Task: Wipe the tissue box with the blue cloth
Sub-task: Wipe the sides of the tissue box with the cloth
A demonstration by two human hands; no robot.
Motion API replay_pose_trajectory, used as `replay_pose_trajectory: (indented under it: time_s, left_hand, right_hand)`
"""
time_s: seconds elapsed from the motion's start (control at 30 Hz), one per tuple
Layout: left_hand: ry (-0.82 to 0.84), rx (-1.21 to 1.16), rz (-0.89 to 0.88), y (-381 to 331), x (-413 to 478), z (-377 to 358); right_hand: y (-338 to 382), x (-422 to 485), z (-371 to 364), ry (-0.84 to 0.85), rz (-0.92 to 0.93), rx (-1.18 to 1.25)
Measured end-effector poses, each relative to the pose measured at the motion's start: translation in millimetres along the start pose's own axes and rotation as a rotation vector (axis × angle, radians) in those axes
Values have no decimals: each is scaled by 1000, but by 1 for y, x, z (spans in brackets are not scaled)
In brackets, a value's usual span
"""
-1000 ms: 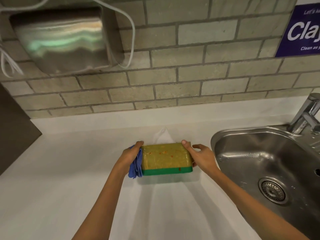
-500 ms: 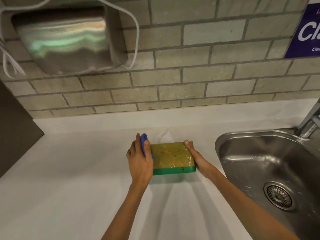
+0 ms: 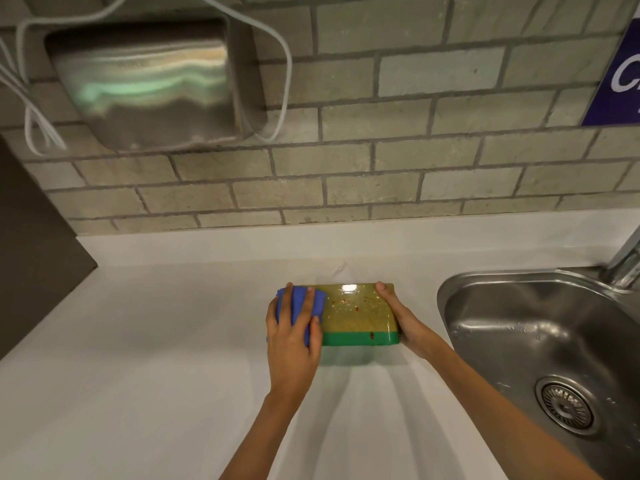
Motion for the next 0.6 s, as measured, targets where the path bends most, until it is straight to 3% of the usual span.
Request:
replay_pose_trajectory:
  time_s: [0.1,0.37,0.6]
  left_hand:
    - [-33,7,102,-10,14,-6]
    - [-17,186,-300,-38,-7,-8]
    - [-35,123,-2,-27,22,-8]
  right_hand:
    - [-2,-1,1,-25,-22,-11]
    - [1,0,2,-29,-54,4]
    - [0,-4,1,-64,-78,-30]
Point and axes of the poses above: each hand's wrist, its own x-axis towards the middle knuckle, its own z-axis out of the back of the hand, y = z × x, the point moved 9 cm from there along x, towards the middle knuckle, and after that the axes turned 6 degrees about -y, right-handed, at the moved point
